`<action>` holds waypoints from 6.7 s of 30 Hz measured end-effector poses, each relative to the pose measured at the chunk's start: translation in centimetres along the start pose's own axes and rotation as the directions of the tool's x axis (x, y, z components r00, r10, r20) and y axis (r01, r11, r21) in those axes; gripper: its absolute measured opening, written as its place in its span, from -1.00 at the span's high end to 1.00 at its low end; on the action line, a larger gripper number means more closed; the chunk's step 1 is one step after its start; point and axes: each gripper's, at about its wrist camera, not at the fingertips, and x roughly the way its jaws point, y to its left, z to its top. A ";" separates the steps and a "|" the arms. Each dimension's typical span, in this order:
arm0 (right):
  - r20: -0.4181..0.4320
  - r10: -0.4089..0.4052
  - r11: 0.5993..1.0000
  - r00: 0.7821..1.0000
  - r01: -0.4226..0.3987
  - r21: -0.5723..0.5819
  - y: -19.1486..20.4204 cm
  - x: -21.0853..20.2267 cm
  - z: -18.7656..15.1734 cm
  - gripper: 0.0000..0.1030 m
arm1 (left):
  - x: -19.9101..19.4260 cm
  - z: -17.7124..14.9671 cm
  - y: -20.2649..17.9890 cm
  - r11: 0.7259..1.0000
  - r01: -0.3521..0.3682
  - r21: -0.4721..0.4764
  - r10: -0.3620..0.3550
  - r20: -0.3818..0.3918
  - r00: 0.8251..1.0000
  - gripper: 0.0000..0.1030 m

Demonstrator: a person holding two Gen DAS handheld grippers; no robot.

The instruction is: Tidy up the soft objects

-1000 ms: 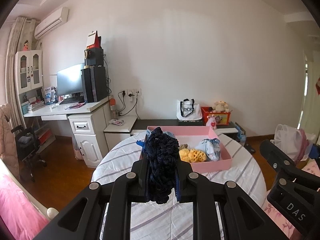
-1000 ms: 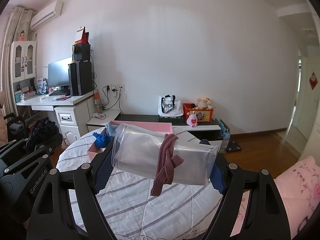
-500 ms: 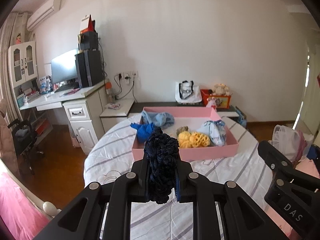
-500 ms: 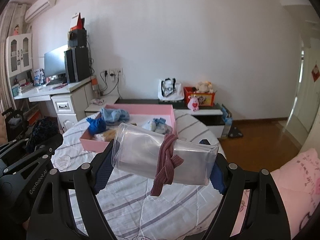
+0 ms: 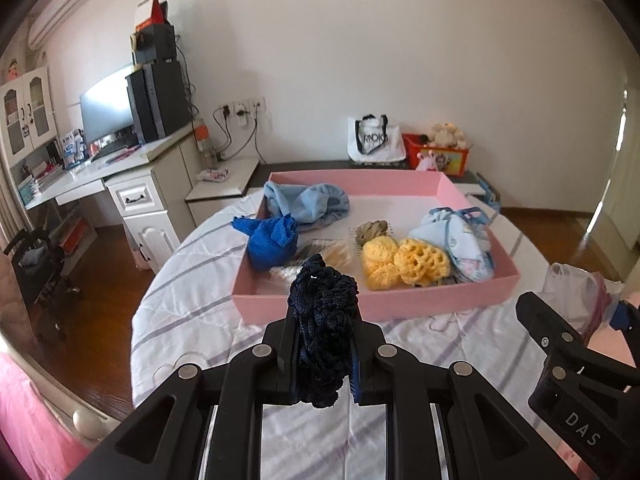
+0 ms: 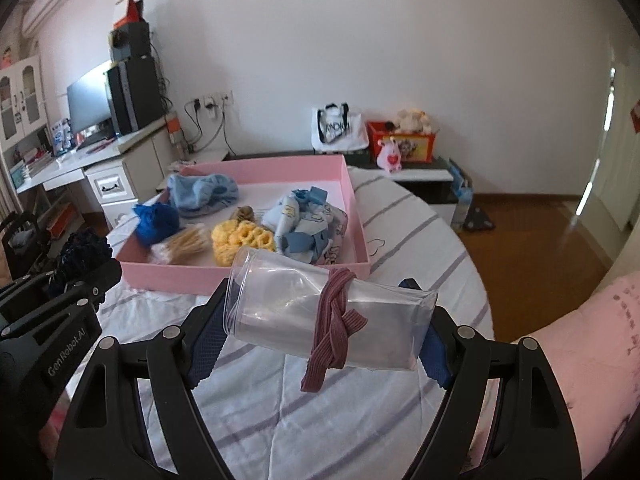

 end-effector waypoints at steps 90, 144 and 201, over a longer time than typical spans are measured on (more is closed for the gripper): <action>-0.084 -0.081 0.992 0.993 0.073 -0.101 0.6 13.9 11.0 -0.98 | 18.0 11.6 2.1 0.997 0.055 0.051 -0.048 -0.133 0.990 -0.74; 0.262 -0.070 0.992 0.963 0.094 -0.082 0.6 -14.0 1.8 -1.00 | -15.1 -2.8 2.6 0.999 0.043 -0.032 -0.035 0.230 0.973 -1.00; 0.557 -0.113 0.988 0.823 0.153 -0.025 1.4 -25.7 0.1 -1.00 | -25.7 -9.0 1.1 0.998 -0.003 -0.057 0.031 0.510 0.859 -1.00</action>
